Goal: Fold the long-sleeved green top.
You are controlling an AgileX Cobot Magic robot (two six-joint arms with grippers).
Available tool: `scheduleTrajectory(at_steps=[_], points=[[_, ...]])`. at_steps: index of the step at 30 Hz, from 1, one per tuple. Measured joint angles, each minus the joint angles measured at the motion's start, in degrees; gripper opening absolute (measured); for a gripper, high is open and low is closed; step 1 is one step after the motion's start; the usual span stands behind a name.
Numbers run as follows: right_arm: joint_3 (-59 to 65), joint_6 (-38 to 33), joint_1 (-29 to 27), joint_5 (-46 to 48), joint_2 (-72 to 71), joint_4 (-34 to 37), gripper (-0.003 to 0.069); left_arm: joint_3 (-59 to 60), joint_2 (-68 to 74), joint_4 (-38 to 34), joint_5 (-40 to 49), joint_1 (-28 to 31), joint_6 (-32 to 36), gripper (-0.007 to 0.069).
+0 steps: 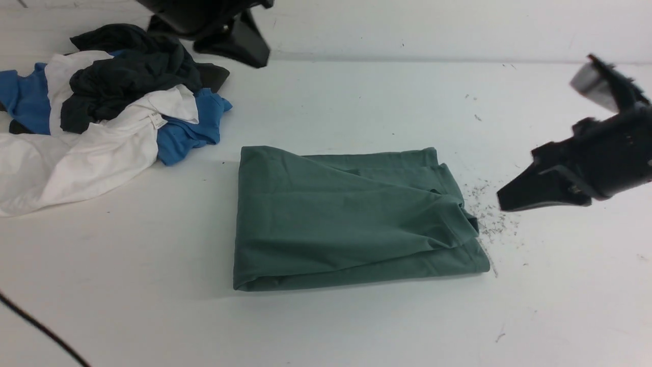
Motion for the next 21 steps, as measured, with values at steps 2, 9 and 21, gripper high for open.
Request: scheduleTrajectory(at_steps=[2, 9, 21], points=[[-1.8, 0.8, 1.3, 1.6, 0.8, -2.9, -0.0015, 4.4, -3.9, 3.7, 0.1, 0.9, 0.0, -0.0004], [-10.7, 14.8, 0.9, 3.1, -4.0, -23.7, -0.0015, 18.6, -15.1, 10.5, 0.4, 5.0, 0.7, -0.0004], [15.0, 19.0, 0.5, -9.0, -44.4, -30.0, -0.0015, 21.8, -15.8, 10.7, 0.5, 5.0, 4.0, -0.0004]])
